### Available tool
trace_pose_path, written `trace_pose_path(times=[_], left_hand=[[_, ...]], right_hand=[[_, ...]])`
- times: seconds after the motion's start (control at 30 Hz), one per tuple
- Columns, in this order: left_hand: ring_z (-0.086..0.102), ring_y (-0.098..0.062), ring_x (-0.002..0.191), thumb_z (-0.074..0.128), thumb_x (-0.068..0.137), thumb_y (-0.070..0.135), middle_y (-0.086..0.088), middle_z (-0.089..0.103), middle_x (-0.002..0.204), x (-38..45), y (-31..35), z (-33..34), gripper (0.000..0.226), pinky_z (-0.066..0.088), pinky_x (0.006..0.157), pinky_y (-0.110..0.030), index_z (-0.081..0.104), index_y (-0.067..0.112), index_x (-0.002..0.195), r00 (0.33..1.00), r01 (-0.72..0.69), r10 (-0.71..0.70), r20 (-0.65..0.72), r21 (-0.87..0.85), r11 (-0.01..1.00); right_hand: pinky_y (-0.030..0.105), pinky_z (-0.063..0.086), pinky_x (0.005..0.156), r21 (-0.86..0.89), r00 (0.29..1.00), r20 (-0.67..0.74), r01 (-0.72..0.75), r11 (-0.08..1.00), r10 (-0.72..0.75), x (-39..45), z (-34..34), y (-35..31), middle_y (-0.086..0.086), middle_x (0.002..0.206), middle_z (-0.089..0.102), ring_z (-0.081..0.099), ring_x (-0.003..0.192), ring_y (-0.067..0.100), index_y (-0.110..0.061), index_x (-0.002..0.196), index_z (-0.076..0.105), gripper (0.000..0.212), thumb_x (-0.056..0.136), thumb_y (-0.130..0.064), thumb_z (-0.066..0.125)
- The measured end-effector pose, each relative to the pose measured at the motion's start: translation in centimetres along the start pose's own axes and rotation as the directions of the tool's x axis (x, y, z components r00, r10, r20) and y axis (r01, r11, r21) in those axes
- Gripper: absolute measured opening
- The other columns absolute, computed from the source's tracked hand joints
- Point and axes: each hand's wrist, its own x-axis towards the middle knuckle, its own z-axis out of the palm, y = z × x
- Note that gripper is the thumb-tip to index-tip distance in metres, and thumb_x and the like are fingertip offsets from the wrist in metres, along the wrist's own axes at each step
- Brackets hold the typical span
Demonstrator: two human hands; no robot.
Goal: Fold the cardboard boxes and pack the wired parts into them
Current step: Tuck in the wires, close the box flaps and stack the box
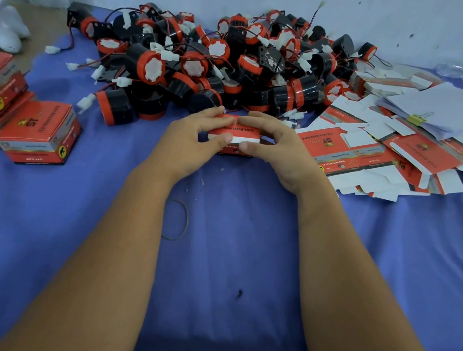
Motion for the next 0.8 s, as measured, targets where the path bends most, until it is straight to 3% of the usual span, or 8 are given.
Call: trace_pose_path(times=[0.07, 0.23, 0.33, 0.47, 0.57, 0.73, 0.8], left_hand=[[0.038, -0.001, 0.138, 0.069, 0.092, 0.025, 0.012, 0.047, 0.149, 0.1, -0.3, 0.0, 0.043, 0.032, 0.113, -0.021, 0.061, 0.026, 0.134, 1.0, -0.003, 0.003, 0.001, 0.014, 1.0], [0.047, -0.006, 0.132, 0.071, 0.09, 0.019, 0.006, 0.056, 0.141, 0.2, -0.2, 0.4, 0.037, 0.037, 0.11, -0.023, 0.066, 0.027, 0.126, 0.996, -0.044, 0.045, -0.073, 0.014, 0.999], [0.048, -0.004, 0.13, 0.068, 0.093, 0.023, 0.008, 0.058, 0.139, 0.3, -0.2, 0.4, 0.031, 0.037, 0.102, -0.011, 0.067, 0.029, 0.123, 0.997, -0.026, 0.023, -0.079, -0.038, 0.999], [0.051, -0.004, 0.127, 0.066, 0.095, 0.022, 0.007, 0.059, 0.136, 0.3, -0.1, 0.6, 0.027, 0.043, 0.102, -0.018, 0.065, 0.036, 0.118, 0.995, -0.028, 0.019, -0.094, -0.09, 0.996], [0.054, -0.003, 0.123, 0.065, 0.096, 0.02, 0.006, 0.062, 0.133, 0.3, 0.0, 0.7, 0.026, 0.044, 0.098, -0.011, 0.067, 0.033, 0.117, 0.992, -0.04, 0.028, -0.122, -0.099, 0.994], [0.058, -0.007, 0.12, 0.064, 0.096, 0.024, 0.005, 0.065, 0.129, 0.4, 0.2, 0.6, 0.026, 0.049, 0.103, -0.032, 0.07, 0.024, 0.121, 0.988, -0.02, 0.004, -0.152, -0.104, 0.994], [0.056, -0.007, 0.124, 0.064, 0.096, 0.022, 0.005, 0.064, 0.132, 0.3, 0.3, 0.5, 0.026, 0.047, 0.105, -0.034, 0.069, 0.025, 0.121, 0.991, -0.011, -0.005, -0.131, -0.123, 0.992]], right_hand=[[0.013, 0.048, 0.089, -0.029, 1.0, -0.024, 0.004, 1.0, -0.005, -0.1, 0.1, -0.1, 0.0, 0.139, 0.046, 0.05, 0.116, 0.003, -0.019, 0.121, 0.065, 0.043, 0.083, -0.004, 0.074], [0.021, 0.05, 0.094, -0.1, 0.988, -0.121, 0.079, 0.992, -0.091, -0.1, 1.0, 0.0, 0.004, 0.128, 0.053, 0.055, 0.11, 0.007, -0.021, 0.111, 0.068, 0.035, 0.082, -0.004, 0.075], [0.026, 0.052, 0.094, -0.052, 0.987, -0.128, 0.092, 0.994, -0.098, -0.1, 0.9, -0.1, 0.003, 0.125, 0.058, 0.058, 0.111, 0.011, -0.023, 0.109, 0.069, 0.027, 0.085, -0.01, 0.074], [0.024, 0.053, 0.085, 0.04, 0.986, -0.152, 0.083, 0.996, -0.076, 0.0, 1.0, -0.1, 0.006, 0.125, 0.06, 0.06, 0.112, 0.018, -0.021, 0.108, 0.07, 0.018, 0.091, -0.015, 0.067], [0.023, 0.055, 0.083, 0.036, 0.982, -0.17, 0.095, 0.995, -0.088, 0.1, 1.2, -0.1, 0.006, 0.122, 0.063, 0.063, 0.108, 0.017, -0.017, 0.11, 0.07, 0.018, 0.093, -0.015, 0.065], [0.021, 0.056, 0.077, 0.021, 0.979, -0.175, 0.108, 0.994, -0.102, 0.0, 1.4, -0.4, 0.002, 0.112, 0.069, 0.068, 0.097, 0.01, -0.021, 0.11, 0.07, 0.017, 0.094, -0.019, 0.064], [0.021, 0.055, 0.076, 0.052, 0.982, -0.168, 0.099, 0.994, -0.089, 0.0, 1.3, -0.4, 0.001, 0.11, 0.069, 0.068, 0.096, 0.008, -0.023, 0.106, 0.071, 0.015, 0.093, -0.019, 0.065]])
